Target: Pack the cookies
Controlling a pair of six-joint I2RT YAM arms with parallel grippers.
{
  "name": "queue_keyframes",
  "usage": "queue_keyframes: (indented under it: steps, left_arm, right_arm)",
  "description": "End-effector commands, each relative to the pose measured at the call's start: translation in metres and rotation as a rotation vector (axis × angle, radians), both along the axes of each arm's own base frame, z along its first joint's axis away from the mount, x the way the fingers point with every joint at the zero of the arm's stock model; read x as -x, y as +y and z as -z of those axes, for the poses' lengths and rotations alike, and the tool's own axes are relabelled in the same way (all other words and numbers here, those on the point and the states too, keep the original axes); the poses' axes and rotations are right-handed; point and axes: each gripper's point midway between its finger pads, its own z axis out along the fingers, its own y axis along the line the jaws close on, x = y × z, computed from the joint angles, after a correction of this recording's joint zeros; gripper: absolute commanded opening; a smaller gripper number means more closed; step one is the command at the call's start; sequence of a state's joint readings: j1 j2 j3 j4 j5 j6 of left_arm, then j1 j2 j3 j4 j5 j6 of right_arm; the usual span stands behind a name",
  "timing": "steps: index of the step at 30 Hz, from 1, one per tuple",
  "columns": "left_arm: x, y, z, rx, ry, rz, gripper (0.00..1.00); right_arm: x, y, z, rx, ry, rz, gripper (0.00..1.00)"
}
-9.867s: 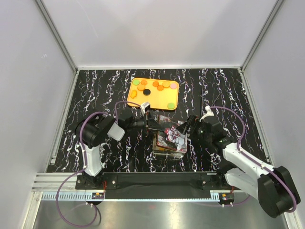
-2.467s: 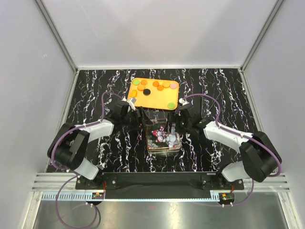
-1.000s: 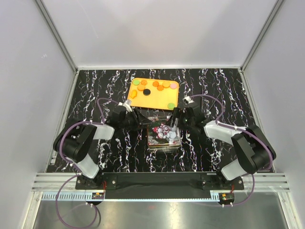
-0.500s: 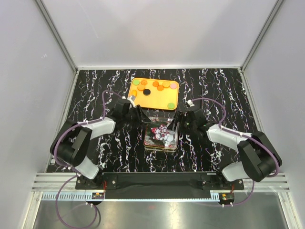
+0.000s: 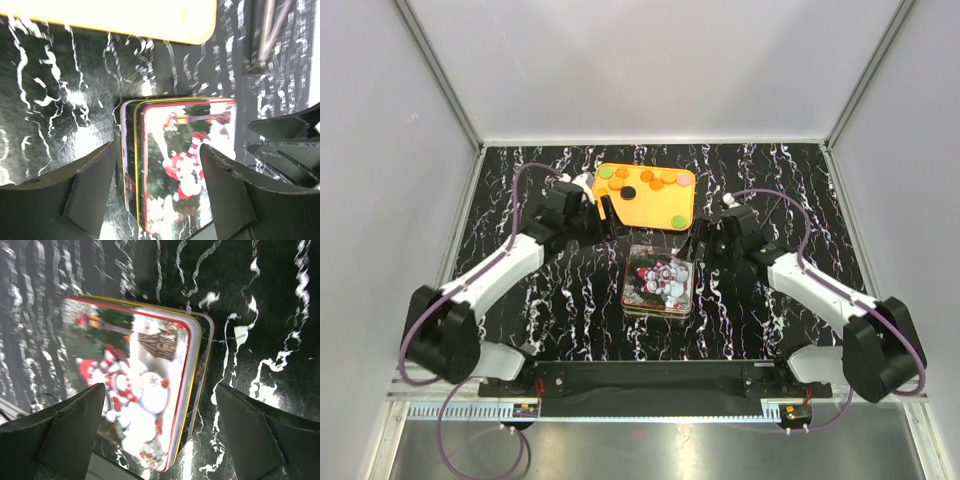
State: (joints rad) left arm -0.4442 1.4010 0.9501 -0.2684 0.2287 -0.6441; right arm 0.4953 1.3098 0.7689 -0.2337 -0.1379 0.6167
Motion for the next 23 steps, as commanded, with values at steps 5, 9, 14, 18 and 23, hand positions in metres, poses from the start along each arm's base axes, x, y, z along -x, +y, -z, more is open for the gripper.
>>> queue_keyframes:
  steps: [5,9,14,18,23]
  left_arm:
    - [0.02,0.031,-0.074,-0.082,-0.189,0.009,0.77]
    - [0.037,0.054,-0.1,-0.137,-0.282,-0.007,0.79]
    - [0.059,0.073,-0.115,-0.174,-0.347,-0.007,0.82]
    - [0.072,0.079,-0.119,-0.159,-0.391,-0.005,0.84]
    - [0.077,0.078,-0.117,-0.14,-0.404,0.001,0.84]
  right_arm:
    - [-0.018,-0.022,-0.086,0.03,-0.175,0.07,1.0]
    - [-0.02,-0.036,-0.114,0.065,-0.24,0.114,1.0]
    - [-0.016,-0.046,-0.14,0.08,-0.293,0.136,1.0]
    - [-0.009,-0.051,-0.149,0.07,-0.333,0.136,1.0]
    - [-0.007,-0.06,-0.154,0.094,-0.359,0.155,1.0]
